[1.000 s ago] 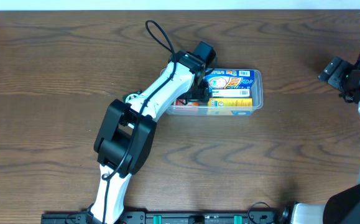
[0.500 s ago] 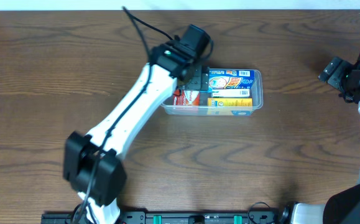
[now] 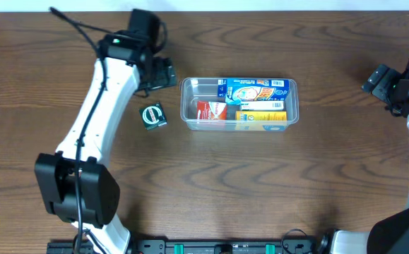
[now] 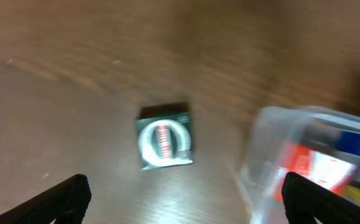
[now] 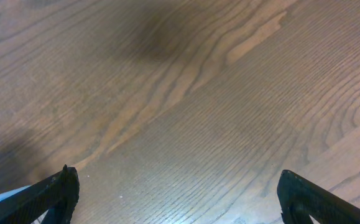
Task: Pack container
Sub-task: 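Lift the left gripper and move it over the green Zam-Buk box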
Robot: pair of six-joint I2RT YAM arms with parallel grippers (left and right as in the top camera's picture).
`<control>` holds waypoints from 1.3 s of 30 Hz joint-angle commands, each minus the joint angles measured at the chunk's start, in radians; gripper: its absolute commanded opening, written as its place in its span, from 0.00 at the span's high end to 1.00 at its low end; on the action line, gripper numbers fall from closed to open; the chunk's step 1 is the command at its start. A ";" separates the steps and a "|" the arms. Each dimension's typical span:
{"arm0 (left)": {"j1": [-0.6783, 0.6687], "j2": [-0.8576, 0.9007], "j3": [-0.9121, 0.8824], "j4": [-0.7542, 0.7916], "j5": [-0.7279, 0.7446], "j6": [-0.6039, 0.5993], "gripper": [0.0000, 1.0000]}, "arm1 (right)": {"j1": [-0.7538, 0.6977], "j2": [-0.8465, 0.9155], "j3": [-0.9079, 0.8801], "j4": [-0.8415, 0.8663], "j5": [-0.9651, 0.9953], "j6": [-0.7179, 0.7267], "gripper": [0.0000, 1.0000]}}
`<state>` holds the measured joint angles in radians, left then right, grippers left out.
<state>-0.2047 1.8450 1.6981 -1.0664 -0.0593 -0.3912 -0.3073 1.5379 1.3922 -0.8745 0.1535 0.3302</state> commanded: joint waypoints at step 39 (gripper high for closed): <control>0.037 0.139 -0.439 0.429 0.026 -0.120 0.02 | -0.006 0.000 0.007 -0.001 0.007 0.013 0.01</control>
<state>-0.1719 1.9629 1.2667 -0.6384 -0.0322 -0.5465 -0.3073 1.5379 1.3922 -0.8745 0.1535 0.3302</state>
